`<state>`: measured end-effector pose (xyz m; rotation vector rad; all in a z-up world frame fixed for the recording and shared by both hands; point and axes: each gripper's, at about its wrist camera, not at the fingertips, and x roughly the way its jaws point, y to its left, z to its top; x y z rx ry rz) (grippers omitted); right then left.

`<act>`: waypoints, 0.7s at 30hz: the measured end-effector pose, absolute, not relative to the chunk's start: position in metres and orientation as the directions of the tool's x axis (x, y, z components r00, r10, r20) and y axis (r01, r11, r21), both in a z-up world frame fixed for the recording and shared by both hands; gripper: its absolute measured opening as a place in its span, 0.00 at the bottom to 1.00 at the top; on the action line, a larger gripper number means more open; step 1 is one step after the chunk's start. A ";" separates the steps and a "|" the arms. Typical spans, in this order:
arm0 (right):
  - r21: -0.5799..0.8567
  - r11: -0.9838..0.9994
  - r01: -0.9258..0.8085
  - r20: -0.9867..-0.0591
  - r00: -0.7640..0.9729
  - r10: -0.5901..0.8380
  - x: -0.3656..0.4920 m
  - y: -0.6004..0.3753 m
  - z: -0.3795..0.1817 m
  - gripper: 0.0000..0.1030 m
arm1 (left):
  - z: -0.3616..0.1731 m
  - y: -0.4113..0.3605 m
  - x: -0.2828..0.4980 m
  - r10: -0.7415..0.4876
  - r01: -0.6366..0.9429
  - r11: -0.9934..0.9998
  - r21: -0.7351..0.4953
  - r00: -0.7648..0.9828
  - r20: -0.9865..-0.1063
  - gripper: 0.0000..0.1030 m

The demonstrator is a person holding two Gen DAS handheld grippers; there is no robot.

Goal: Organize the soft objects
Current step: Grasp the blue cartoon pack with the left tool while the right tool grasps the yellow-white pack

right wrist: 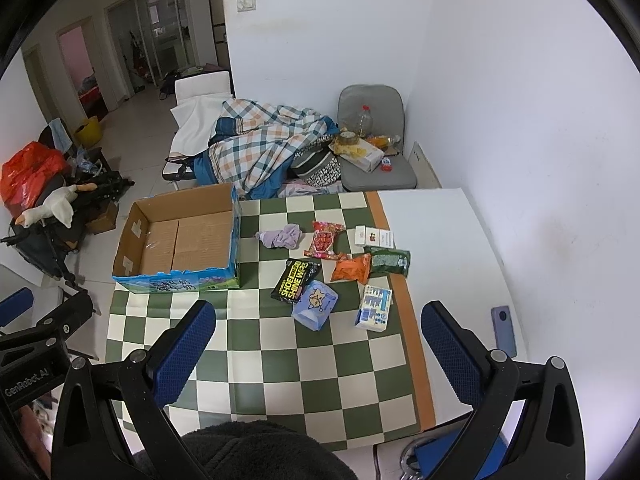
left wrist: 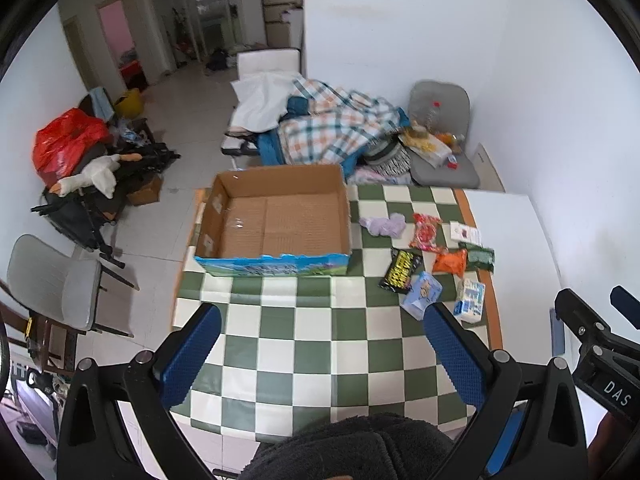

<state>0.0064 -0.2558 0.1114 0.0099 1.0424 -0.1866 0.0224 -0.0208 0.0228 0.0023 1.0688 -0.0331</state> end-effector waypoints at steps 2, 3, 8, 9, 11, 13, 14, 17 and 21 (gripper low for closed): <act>-0.079 0.979 0.186 -0.866 0.474 -0.160 0.011 -0.267 0.101 1.00 | 0.012 -0.028 0.033 -0.033 0.041 0.999 -0.015 0.472 -0.881 1.00; -0.081 0.976 0.204 -0.871 0.461 -0.169 0.014 -0.274 0.094 1.00 | 0.000 -0.036 0.046 -0.047 0.065 0.998 -0.019 0.455 -0.889 1.00; -0.124 0.951 0.284 -0.918 0.332 -0.219 0.042 -0.331 0.027 1.00 | -0.066 -0.078 0.098 -0.065 0.154 0.988 -0.013 0.343 -0.937 1.00; -0.133 0.946 0.296 -0.930 0.294 -0.222 0.048 -0.343 0.011 1.00 | -0.083 -0.086 0.106 -0.085 0.177 0.984 -0.031 0.308 -0.947 1.00; -0.130 0.939 0.318 -0.948 0.238 -0.211 0.059 -0.370 -0.025 1.00 | -0.114 -0.105 0.120 -0.109 0.212 0.976 -0.055 0.250 -0.962 1.00; -0.141 0.928 0.344 -0.965 0.160 -0.206 0.071 -0.397 -0.067 1.00 | -0.142 -0.125 0.131 -0.135 0.255 0.963 -0.082 0.196 -0.971 0.99; -0.133 0.925 0.356 -0.972 0.136 -0.192 0.076 -0.409 -0.084 1.00 | -0.156 -0.137 0.137 -0.136 0.276 0.958 -0.084 0.176 -0.975 0.99; -0.104 0.914 0.392 -0.988 0.061 -0.138 0.090 -0.440 -0.140 1.00 | -0.206 -0.178 0.154 -0.153 0.368 0.923 -0.112 0.086 -0.984 0.98; -0.053 0.904 0.424 -0.998 0.019 -0.068 0.112 -0.465 -0.206 1.00 | -0.273 -0.215 0.172 -0.136 0.410 0.901 -0.141 -0.042 -0.990 0.90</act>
